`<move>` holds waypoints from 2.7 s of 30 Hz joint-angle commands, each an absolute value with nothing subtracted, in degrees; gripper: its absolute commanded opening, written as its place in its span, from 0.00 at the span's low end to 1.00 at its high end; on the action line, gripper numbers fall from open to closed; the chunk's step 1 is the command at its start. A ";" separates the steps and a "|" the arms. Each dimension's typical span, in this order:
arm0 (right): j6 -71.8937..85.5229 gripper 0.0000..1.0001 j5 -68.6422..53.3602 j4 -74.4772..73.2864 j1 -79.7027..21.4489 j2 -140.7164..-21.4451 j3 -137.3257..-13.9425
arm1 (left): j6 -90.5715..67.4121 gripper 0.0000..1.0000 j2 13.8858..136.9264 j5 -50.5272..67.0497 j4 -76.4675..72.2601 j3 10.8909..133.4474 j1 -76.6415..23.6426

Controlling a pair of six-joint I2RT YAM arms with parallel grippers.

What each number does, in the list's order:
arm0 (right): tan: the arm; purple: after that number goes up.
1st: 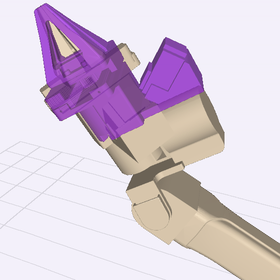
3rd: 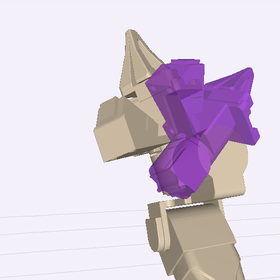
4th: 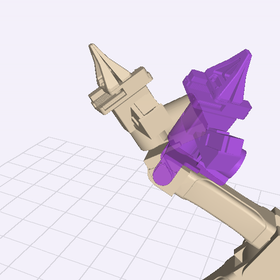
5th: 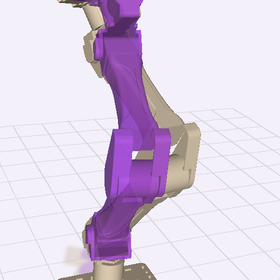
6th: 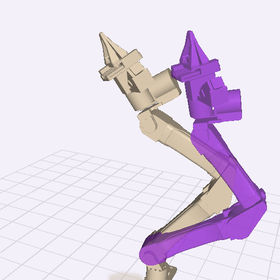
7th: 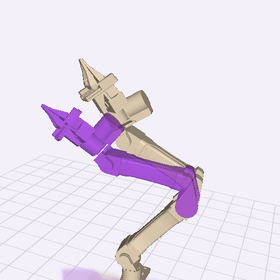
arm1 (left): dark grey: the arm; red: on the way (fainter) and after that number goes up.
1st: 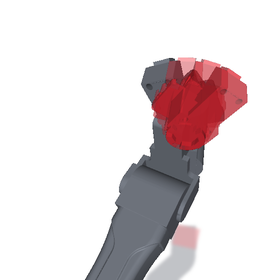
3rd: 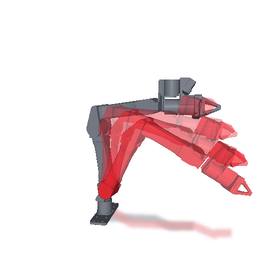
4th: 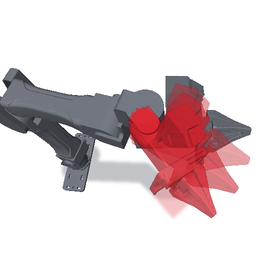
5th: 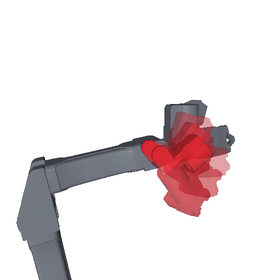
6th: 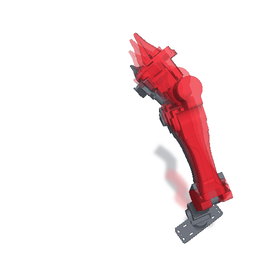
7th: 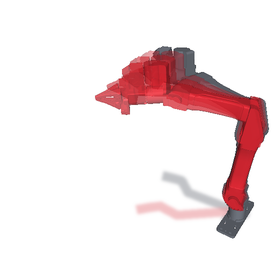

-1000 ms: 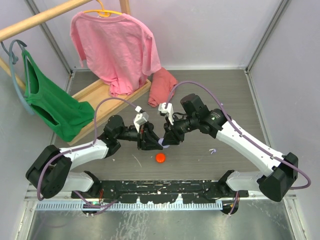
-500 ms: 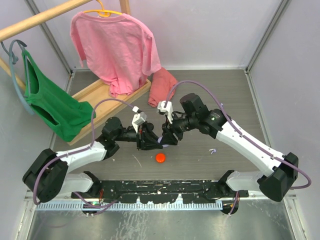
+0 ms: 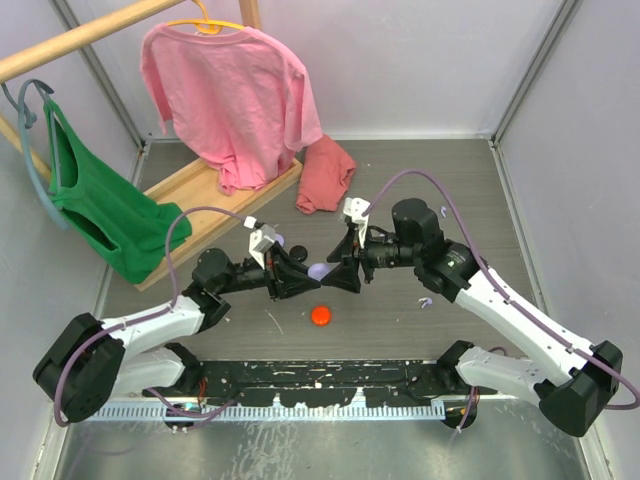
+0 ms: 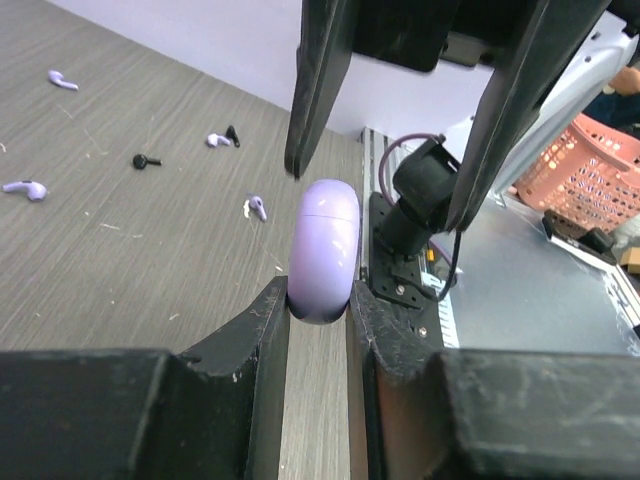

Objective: Insert the wireless bluetooth earbuds into the charging case
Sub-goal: Pick up the charging case at the center of the board.

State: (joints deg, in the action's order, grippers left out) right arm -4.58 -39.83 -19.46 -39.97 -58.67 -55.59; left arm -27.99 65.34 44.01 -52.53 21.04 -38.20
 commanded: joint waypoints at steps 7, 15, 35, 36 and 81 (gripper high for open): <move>3.01 0.60 -41.79 -3.42 -39.66 -59.13 -49.38 | -30.51 0.00 62.74 39.90 -62.40 20.48 -38.36; 4.24 0.51 -42.80 -0.26 -39.31 -58.02 -47.94 | -30.75 0.00 62.87 39.55 -63.14 20.23 -38.41; 3.35 0.09 -48.42 0.88 -37.93 -56.52 -47.93 | -30.97 0.04 63.48 40.17 -63.06 20.17 -38.38; 2.35 0.06 -48.49 -0.30 -37.96 -56.46 -48.51 | -30.63 0.07 63.37 40.28 -62.51 20.25 -38.36; -13.61 0.03 -38.23 -33.13 -45.41 -67.95 -68.14 | -28.13 0.13 62.53 46.59 -56.03 23.37 -38.41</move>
State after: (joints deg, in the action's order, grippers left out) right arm -12.36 -39.62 -33.10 -44.01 -67.85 -65.45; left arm -29.45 62.83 46.92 -52.97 22.06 -38.61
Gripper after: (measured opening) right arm 0.332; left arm 0.231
